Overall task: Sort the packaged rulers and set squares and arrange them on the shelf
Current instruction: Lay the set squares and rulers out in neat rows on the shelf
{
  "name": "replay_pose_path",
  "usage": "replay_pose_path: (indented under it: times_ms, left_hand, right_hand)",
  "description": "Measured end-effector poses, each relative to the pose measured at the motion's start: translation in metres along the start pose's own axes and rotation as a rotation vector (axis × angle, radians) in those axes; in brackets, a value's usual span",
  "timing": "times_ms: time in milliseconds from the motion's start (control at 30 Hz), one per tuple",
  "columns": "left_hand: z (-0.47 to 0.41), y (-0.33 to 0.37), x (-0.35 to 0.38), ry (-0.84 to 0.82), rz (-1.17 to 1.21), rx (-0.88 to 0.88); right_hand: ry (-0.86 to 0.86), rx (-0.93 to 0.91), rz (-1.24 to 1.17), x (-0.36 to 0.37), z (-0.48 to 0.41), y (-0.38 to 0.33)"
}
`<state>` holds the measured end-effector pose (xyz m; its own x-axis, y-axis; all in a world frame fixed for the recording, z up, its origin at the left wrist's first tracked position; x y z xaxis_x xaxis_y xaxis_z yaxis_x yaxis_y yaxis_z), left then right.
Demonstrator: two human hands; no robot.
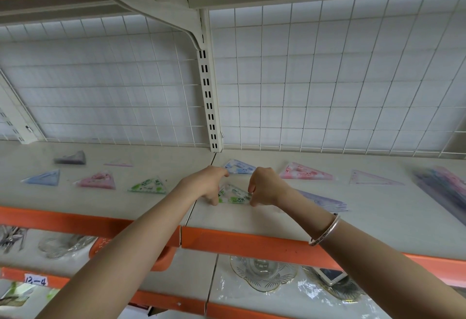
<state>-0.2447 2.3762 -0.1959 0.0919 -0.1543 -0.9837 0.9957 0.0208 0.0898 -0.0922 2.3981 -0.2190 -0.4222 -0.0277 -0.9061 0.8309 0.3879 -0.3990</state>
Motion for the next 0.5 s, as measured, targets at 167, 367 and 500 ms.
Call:
replay_pose_path:
  times_ms: [167,367,500]
  left_hand:
    - [-0.0009,0.0008,0.0002,0.005,-0.007,-0.001]
    - [0.0004,0.0006,0.0004,0.022,-0.008,0.012]
    - [0.0011,0.0012,0.0001,0.026,-0.016,0.025]
  right_hand:
    - [0.009,-0.004,-0.003,0.0,0.0003,0.0003]
    - [0.017,-0.007,0.006,0.0014,0.0014,0.0014]
    - [0.026,-0.018,0.013,0.0022,0.0011,0.0016]
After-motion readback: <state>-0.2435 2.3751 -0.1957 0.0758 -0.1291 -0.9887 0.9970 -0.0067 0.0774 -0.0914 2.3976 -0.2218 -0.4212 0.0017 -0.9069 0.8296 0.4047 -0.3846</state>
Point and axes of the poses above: each hand's wrist, its own z-axis away from the middle knuckle, its own x-axis out of the palm, y = z × x, the point moved 1 cm from there along -z, towards the middle knuckle, and after that the axes turned 12 degrees about y, right-handed, at the moved point
